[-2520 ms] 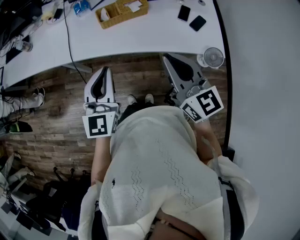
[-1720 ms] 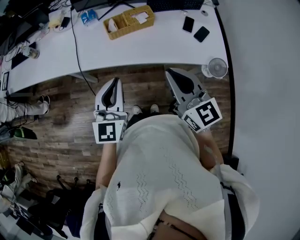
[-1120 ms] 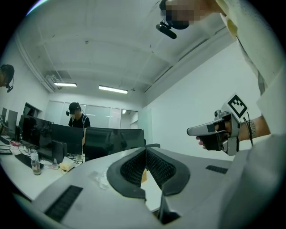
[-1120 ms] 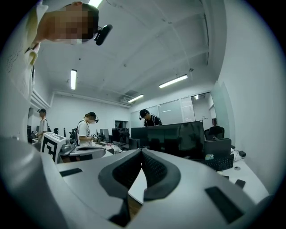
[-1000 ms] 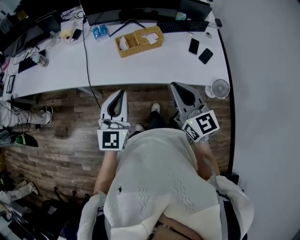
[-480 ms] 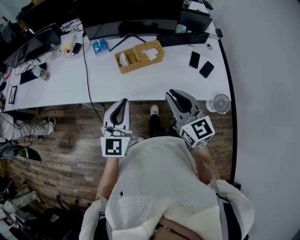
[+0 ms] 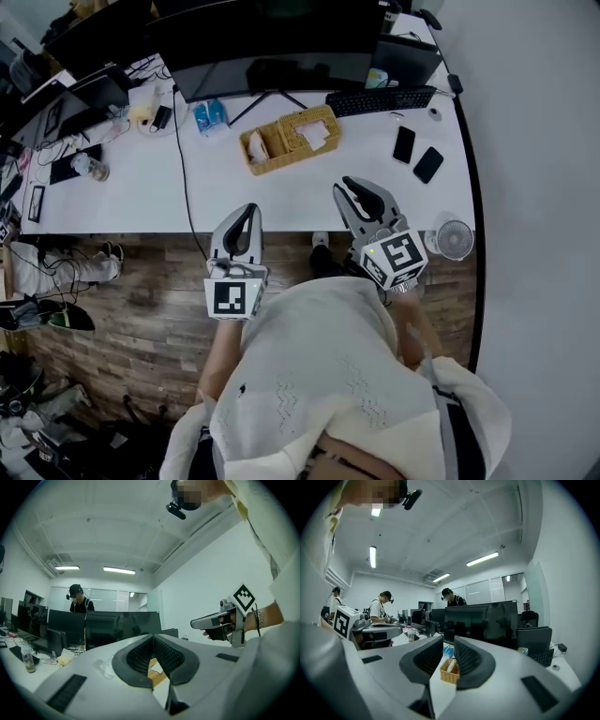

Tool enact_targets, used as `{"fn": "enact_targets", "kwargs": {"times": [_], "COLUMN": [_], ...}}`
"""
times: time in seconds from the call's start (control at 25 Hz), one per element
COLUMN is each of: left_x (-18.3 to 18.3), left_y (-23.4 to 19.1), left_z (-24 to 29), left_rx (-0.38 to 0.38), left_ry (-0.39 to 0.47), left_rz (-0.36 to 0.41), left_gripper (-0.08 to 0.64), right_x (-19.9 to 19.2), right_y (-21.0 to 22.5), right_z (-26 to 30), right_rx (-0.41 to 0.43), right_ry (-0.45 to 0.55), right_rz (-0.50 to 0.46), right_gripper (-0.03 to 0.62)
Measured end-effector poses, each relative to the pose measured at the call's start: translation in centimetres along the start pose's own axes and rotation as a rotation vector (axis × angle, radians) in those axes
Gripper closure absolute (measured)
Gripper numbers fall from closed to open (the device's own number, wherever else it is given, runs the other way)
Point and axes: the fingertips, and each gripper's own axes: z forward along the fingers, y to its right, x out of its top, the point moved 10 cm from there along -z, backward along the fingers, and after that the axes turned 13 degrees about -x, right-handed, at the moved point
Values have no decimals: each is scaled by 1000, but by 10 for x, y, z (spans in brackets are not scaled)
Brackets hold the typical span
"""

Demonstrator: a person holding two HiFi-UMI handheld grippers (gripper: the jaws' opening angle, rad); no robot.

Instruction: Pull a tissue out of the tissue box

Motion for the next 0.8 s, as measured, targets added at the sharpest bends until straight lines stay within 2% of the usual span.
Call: {"fn": "enact_targets", "kwargs": {"times": [0.64,0.8], "left_x": [6,7], "left_y": [-40,-44], "left_z": [106,136], "left_rx": [49,61], "left_ry": [18,20], "left_rz": [-24,-52], "left_gripper": [546,546], "right_x": [5,5], "right_y": [73,96], "right_z": [103,124], "right_rx": [77,100], "right_ry": [-86,-102], "right_rz": [-24,-41], "right_gripper": [506,500]}}
